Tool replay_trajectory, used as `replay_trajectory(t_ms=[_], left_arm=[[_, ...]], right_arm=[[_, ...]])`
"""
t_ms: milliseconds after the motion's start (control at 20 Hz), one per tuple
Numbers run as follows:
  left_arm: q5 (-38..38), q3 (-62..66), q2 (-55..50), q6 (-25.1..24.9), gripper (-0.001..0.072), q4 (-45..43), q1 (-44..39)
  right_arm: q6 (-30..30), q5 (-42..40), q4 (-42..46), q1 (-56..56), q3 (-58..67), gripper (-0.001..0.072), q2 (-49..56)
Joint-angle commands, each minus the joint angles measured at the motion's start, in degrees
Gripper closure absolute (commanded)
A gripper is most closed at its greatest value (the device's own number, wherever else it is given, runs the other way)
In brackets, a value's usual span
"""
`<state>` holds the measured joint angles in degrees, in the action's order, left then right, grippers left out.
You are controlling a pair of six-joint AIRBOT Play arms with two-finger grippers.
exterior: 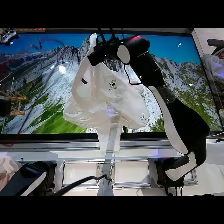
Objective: Fold the clothes and pants, and hang the long-sleeved shirts on hangers.
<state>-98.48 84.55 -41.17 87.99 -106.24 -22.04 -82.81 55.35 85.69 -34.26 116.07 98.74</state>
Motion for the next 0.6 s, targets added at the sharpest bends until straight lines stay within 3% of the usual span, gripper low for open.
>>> replay_trajectory(t_ms=[0, 150, 300, 550], left_arm=[[-4.3, -3.4, 5.1, 2.4, 0.0693, 7.2, -5.0], [-0.8, -11.1, 7.4, 4.2, 0.0692, 9.1, -7.1], [9.3, -15.9, 6.4, 1.7, 0.0693, 9.4, -9.9], [20.7, -16.4, 1.5, 0.7, 0.0692, 0.9, -12.0]], right_arm=[[-1.2, 2.7, 0.1, -0.1, 0.1, 0.0688, -1.0], [-1.2, 5.1, 0.0, -0.1, 0.1, 0.0688, -2.3], [-1.2, 6.6, -0.5, -0.1, 0.1, 0.0688, -3.6], [-1.2, 10.3, -0.6, -0.1, 0.0, 0.0688, -4.6]])
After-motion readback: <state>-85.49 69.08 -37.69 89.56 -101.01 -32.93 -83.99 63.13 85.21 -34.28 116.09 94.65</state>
